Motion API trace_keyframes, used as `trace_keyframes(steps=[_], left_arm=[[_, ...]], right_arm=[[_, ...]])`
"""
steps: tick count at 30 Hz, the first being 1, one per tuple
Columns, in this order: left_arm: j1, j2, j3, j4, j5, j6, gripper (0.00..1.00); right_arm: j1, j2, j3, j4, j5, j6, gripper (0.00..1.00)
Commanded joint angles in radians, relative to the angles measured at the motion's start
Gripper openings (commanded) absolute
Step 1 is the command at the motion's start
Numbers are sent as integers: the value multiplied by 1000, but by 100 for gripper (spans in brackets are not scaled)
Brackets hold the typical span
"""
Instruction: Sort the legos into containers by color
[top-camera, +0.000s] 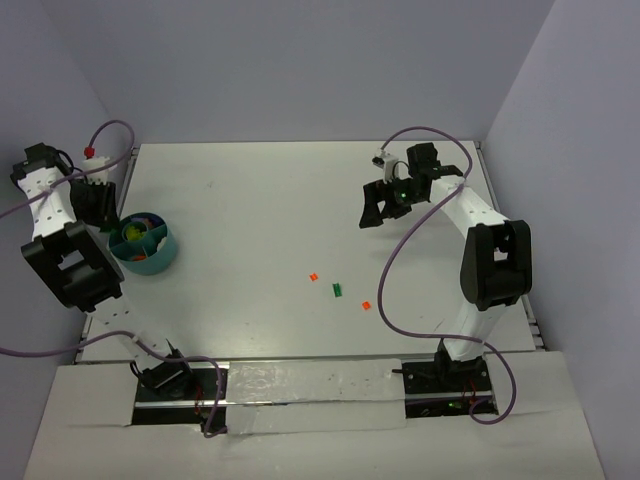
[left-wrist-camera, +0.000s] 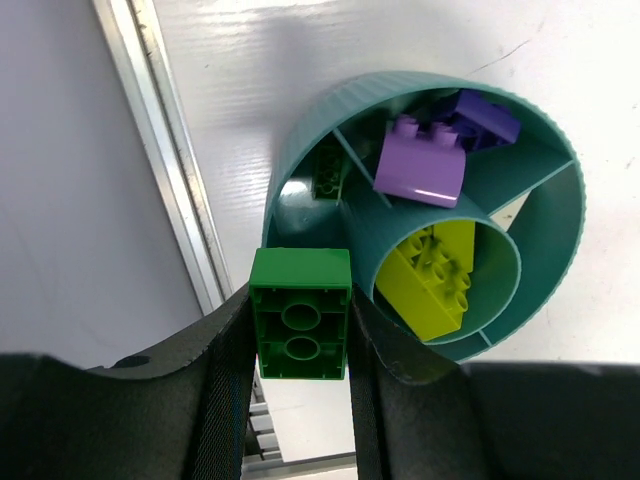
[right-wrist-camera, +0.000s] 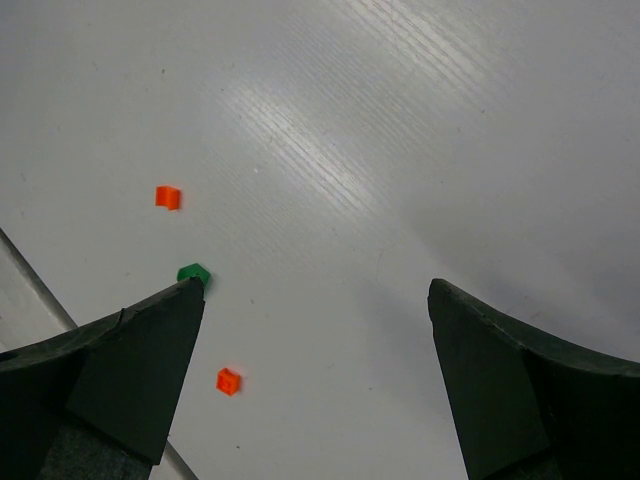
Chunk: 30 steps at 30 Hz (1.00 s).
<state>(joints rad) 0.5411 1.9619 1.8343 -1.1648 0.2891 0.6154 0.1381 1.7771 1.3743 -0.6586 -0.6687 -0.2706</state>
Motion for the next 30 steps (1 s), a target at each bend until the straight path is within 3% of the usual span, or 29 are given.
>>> trace_keyframes(steps=[1, 7, 19, 30], left_arm=[[0, 8, 59, -70, 82, 45, 15], [0, 23, 71, -99, 96, 49, 20], [1, 18, 76, -110, 97, 52, 46], [20, 32, 92, -102, 102, 44, 50]], right_arm=[[9, -45, 6, -7, 11, -25, 100], [9, -40, 13, -13, 11, -32, 100], [11, -14, 47, -19, 0, -33, 100], [14, -18, 44, -21, -3, -33, 100]])
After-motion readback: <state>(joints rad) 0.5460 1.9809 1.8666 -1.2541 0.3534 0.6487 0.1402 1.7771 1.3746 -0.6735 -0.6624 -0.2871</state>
